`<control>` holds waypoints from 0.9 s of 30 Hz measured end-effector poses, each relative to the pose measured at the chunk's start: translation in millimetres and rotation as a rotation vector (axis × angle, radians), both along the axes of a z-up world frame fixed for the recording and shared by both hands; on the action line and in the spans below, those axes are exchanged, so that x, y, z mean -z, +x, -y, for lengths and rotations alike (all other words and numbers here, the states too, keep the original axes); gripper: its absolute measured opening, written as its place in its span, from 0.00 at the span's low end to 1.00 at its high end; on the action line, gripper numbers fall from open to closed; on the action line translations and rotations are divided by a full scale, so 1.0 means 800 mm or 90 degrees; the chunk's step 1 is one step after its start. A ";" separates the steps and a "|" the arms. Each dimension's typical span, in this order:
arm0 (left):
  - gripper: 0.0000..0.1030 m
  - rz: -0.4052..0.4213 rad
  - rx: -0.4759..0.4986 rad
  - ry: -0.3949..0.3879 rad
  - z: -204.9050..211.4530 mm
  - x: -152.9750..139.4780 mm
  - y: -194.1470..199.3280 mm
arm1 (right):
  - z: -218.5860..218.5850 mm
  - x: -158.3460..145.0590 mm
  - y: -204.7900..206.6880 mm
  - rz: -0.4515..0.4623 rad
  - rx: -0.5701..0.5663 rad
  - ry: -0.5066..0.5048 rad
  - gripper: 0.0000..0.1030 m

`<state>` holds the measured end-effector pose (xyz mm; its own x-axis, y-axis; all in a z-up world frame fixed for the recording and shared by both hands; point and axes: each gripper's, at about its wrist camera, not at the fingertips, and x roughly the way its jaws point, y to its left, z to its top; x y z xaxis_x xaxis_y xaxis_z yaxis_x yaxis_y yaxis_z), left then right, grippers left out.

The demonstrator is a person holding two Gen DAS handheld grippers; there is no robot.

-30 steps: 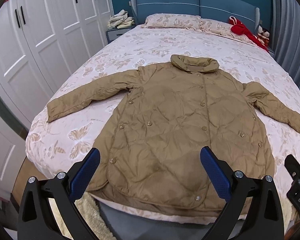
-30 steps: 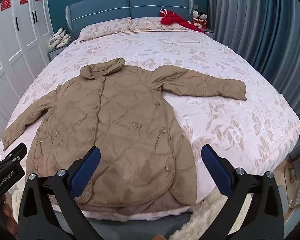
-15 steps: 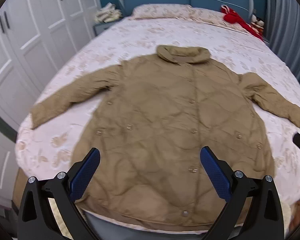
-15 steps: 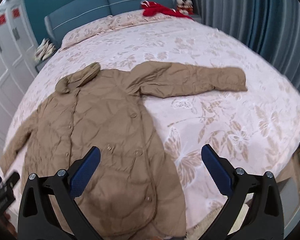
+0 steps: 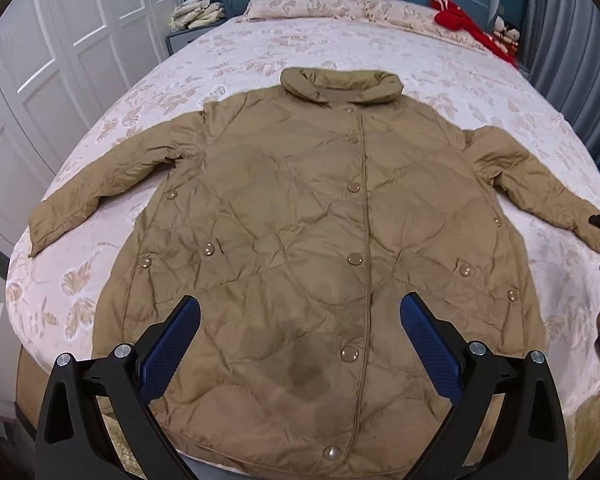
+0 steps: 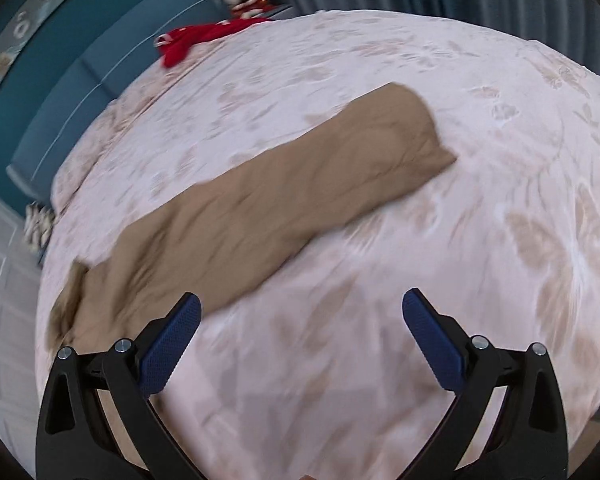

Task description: Fold large clothes

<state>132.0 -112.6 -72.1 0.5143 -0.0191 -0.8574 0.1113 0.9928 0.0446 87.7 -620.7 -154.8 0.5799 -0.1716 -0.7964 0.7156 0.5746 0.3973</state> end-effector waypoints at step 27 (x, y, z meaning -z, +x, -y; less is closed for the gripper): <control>0.95 0.017 -0.013 0.014 0.011 0.054 0.086 | 0.095 -0.006 0.067 0.143 0.043 -0.041 0.07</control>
<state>200.8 -121.5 -115.1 0.5370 0.0103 -0.8435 0.0902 0.9935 0.0695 141.2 -696.8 -150.0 0.7269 -0.2631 -0.6344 0.6512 0.5576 0.5149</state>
